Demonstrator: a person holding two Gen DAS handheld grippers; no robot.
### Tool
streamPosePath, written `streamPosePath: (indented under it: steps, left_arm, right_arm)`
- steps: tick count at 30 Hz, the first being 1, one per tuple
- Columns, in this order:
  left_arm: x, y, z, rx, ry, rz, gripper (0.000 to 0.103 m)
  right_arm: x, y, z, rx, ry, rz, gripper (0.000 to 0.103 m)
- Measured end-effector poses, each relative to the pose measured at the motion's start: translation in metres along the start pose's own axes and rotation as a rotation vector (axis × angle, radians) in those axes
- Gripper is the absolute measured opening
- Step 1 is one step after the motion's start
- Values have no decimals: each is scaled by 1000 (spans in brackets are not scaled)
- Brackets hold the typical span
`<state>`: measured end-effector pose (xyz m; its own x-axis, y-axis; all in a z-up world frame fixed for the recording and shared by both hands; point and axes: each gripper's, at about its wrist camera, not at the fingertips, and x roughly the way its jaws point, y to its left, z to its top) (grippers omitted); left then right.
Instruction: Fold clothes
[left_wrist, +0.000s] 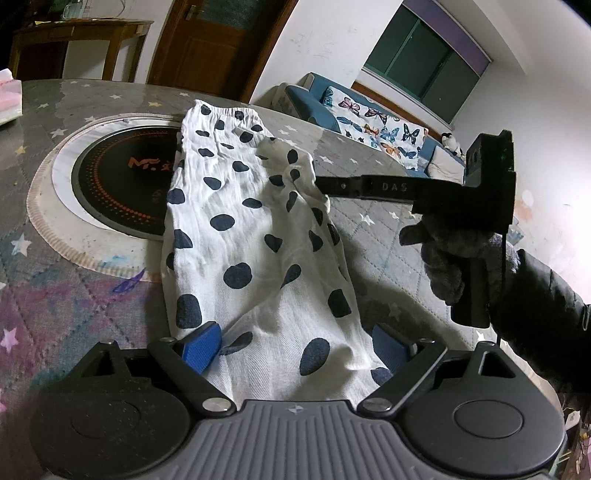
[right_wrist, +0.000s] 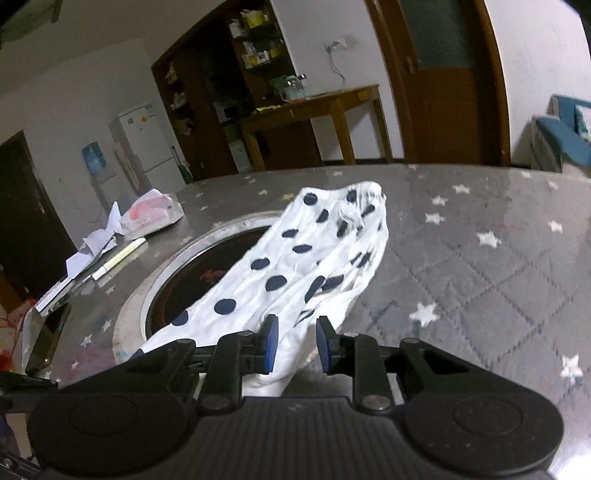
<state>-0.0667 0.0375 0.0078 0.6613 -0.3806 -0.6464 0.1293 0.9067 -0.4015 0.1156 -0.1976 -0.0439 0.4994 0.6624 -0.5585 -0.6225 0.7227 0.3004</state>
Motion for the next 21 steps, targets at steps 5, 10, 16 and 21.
streamPosePath:
  steps: [5, 10, 16, 21]
  left_arm:
    - [0, 0, 1, -1, -1, 0, 92]
    - [0, -1, 0, -1, -4, -1, 92]
    - [-1, 1, 0, -3, -7, -8, 92]
    - [0, 4, 1, -3, -8, -12, 92]
  right_arm:
    - [6, -7, -5, 64, 9, 32, 21]
    - [12, -10, -6, 101, 12, 30, 2]
    - [-13, -14, -4, 83, -39, -128, 0]
    - [-20, -22, -6, 40, -2, -139, 3]
